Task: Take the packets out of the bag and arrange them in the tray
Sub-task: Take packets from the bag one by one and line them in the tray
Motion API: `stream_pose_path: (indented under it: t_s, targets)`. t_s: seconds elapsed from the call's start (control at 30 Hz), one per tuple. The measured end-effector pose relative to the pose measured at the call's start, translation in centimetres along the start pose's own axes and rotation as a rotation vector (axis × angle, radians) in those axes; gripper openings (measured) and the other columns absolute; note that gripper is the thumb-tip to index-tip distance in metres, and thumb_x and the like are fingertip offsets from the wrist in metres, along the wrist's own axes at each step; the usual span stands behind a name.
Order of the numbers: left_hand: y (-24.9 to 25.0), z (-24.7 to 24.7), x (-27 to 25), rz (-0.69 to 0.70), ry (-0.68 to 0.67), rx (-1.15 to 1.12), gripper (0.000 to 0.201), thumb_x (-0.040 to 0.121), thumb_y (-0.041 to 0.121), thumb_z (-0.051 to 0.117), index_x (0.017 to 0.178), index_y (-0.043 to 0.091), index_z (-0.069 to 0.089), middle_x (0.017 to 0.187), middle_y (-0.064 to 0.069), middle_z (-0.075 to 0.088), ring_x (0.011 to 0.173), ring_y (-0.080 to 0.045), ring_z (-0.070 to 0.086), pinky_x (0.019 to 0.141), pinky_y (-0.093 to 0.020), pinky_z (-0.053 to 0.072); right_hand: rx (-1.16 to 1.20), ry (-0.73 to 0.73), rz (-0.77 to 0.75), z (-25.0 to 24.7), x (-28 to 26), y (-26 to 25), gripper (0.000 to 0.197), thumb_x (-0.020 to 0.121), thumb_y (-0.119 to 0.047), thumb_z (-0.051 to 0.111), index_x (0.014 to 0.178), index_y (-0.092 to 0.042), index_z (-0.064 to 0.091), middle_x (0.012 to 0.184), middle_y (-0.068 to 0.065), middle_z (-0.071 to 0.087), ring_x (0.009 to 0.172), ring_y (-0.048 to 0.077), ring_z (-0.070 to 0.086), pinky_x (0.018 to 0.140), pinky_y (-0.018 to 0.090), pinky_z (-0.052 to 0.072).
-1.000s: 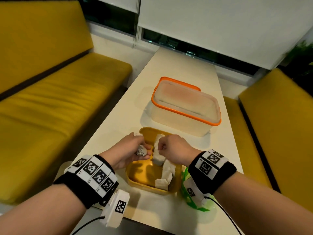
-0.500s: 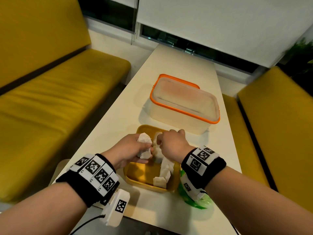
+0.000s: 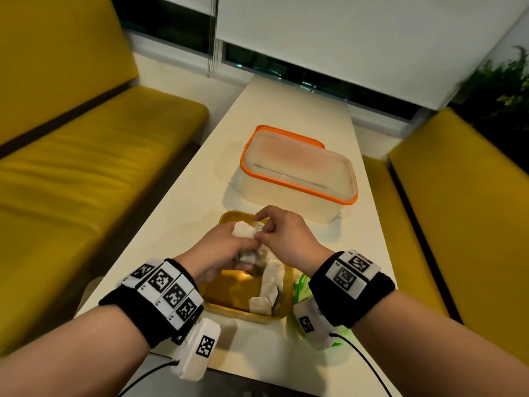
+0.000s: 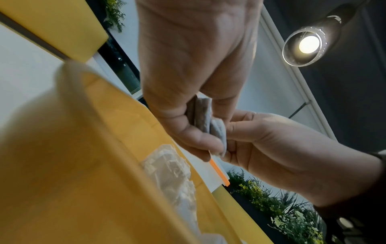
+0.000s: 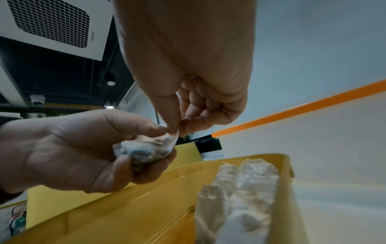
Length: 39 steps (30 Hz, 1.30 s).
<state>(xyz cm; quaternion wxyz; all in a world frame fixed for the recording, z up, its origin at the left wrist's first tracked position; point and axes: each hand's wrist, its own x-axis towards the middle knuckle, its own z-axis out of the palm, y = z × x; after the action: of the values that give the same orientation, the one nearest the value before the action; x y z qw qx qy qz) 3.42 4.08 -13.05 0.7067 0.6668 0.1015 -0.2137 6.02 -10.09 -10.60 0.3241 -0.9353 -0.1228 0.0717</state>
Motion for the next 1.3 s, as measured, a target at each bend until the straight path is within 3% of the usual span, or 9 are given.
stream_pose_path:
  t_s: [0.1, 0.2, 0.43, 0.67, 0.83, 0.97, 1.1, 1.17, 1.3]
  targets:
    - [-0.2, -0.7, 0.1, 0.012, 0.016, -0.006, 0.016, 0.088, 0.008, 0.057, 0.101, 0.015, 0.063, 0.096, -0.011, 0.071, 0.087, -0.023, 0.069, 0.063, -0.028, 0.058, -0.056, -0.012, -0.012, -0.4, -0.2, 0.1, 0.017, 0.085, -0.011, 0.059, 0.099, -0.017, 0.067, 0.079, -0.004, 0.06, 0.075, 0.013, 0.054, 0.06, 0.019, 0.038]
    - [-0.4, -0.7, 0.6, 0.034, 0.093, 0.005, 0.016, 0.087, 0.001, 0.053, 0.098, 0.007, 0.063, 0.093, -0.016, 0.069, 0.08, -0.023, 0.067, 0.059, -0.027, 0.055, -0.186, -0.09, 0.02, -0.7, 0.1, 1.2, 0.016, 0.085, -0.012, 0.056, 0.095, -0.016, 0.068, 0.094, 0.003, 0.065, 0.09, 0.019, 0.056, 0.07, 0.021, 0.036]
    - [0.4, -0.5, 0.3, 0.025, 0.13, -0.106, 0.014, 0.097, 0.012, 0.043, 0.099, 0.013, 0.056, 0.091, -0.017, 0.068, 0.075, -0.023, 0.068, 0.058, -0.027, 0.058, -0.437, -0.238, 0.048, 1.2, 0.8, 1.7, 0.011, 0.081, -0.02, 0.057, 0.083, -0.031, 0.059, 0.103, 0.0, 0.064, 0.098, 0.024, 0.058, 0.085, 0.034, 0.047]
    - [-0.3, -0.5, 0.1, 0.019, 0.087, -0.051, 0.018, 0.097, 0.009, 0.041, 0.099, 0.015, 0.058, 0.092, -0.011, 0.069, 0.078, -0.021, 0.066, 0.077, -0.039, 0.056, -0.623, -0.253, -0.004, 2.0, 0.8, 1.7, 0.016, 0.086, -0.016, 0.051, 0.091, -0.028, 0.06, 0.099, -0.002, 0.063, 0.1, 0.024, 0.055, 0.087, 0.04, 0.033]
    - [-0.5, -0.4, -0.1, 0.028, 0.07, -0.04, 0.014, 0.099, 0.013, 0.046, 0.1, 0.016, 0.059, 0.096, -0.01, 0.069, 0.082, -0.019, 0.066, 0.073, -0.032, 0.057, -0.774, -0.287, -0.097, 2.3, 0.5, 1.9, 0.018, 0.09, -0.014, 0.047, 0.098, -0.024, 0.06, 0.096, 0.0, 0.064, 0.098, 0.025, 0.057, 0.091, 0.042, 0.029]
    - [-0.6, -0.4, -0.1, 0.027, 0.109, -0.009, 0.009, 0.096, 0.014, 0.053, 0.095, 0.016, 0.062, 0.097, -0.012, 0.067, 0.091, -0.023, 0.065, 0.072, -0.031, 0.058, -0.655, -0.227, -0.043, 1.8, 0.6, 2.1, 0.027, 0.088, -0.013, 0.047, 0.109, -0.025, 0.059, 0.105, 0.0, 0.064, 0.104, 0.025, 0.057, 0.09, 0.04, 0.029]
    - [-0.6, -0.4, 0.0, 0.022, 0.12, -0.013, 0.007, 0.092, 0.013, 0.059, 0.093, 0.011, 0.065, 0.094, -0.012, 0.067, 0.086, -0.02, 0.065, 0.068, -0.028, 0.058, -0.227, -0.032, -0.03, 0.1, 0.4, 1.3, 0.03, 0.087, -0.019, 0.051, 0.115, -0.023, 0.062, 0.108, -0.002, 0.066, 0.103, 0.021, 0.059, 0.092, 0.035, 0.043]
    - [-0.6, -0.2, 0.2, 0.028, 0.102, 0.02, 0.01, 0.091, 0.008, 0.058, 0.096, 0.005, 0.066, 0.091, -0.013, 0.067, 0.082, -0.02, 0.064, 0.07, -0.031, 0.058, -0.015, -0.04, -0.041, -0.4, -0.1, 0.3, 0.029, 0.086, -0.025, 0.061, 0.114, -0.021, 0.063, 0.1, -0.004, 0.064, 0.094, 0.015, 0.06, 0.085, 0.027, 0.048]
    - [-0.7, 0.3, 0.4, 0.041, 0.073, 0.061, 0.014, 0.086, -0.003, 0.055, 0.091, 0.002, 0.067, 0.084, -0.014, 0.067, 0.076, -0.021, 0.065, 0.069, -0.034, 0.057, -0.023, -0.032, -0.075, -0.1, -0.3, -0.2, 0.011, 0.083, -0.02, 0.067, 0.092, -0.016, 0.068, 0.082, -0.005, 0.06, 0.08, 0.013, 0.055, 0.063, 0.014, 0.039]
